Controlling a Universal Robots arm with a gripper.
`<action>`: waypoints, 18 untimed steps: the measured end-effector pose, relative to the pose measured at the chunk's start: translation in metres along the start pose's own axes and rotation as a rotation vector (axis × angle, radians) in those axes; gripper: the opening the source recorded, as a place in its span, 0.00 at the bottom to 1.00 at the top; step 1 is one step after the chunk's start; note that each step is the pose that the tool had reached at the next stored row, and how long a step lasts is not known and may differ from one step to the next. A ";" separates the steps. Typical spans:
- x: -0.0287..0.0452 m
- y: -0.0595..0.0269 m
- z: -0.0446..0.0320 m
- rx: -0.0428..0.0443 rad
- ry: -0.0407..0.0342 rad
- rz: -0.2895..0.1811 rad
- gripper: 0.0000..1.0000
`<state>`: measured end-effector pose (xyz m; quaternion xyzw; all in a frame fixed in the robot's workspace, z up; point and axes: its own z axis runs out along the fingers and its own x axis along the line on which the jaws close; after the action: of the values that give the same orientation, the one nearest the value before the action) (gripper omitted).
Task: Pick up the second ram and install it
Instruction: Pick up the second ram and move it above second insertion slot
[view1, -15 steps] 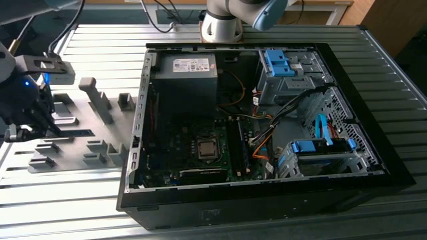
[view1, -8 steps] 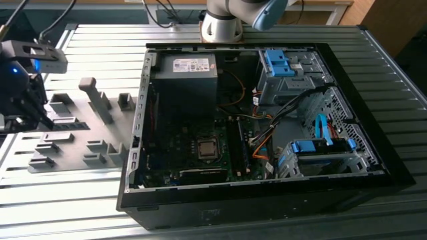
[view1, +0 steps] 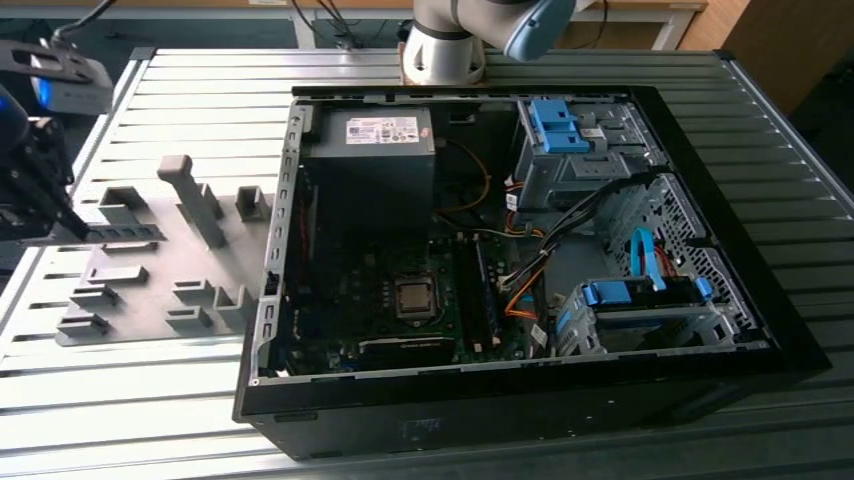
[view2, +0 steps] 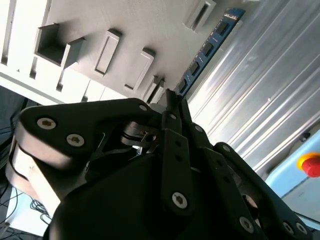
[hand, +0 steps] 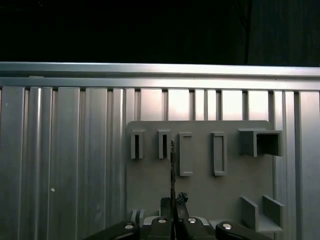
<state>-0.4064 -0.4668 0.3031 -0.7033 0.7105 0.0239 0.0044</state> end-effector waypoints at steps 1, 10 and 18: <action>-0.0002 0.0001 -0.0042 -0.0001 0.0000 0.000 0.14; -0.0018 0.0012 -0.0438 0.0000 0.0000 0.000 0.14; -0.0032 0.0022 -0.0799 0.0000 0.0000 0.000 0.14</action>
<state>-0.4064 -0.4668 0.3832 -0.7033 0.7105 0.0239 0.0044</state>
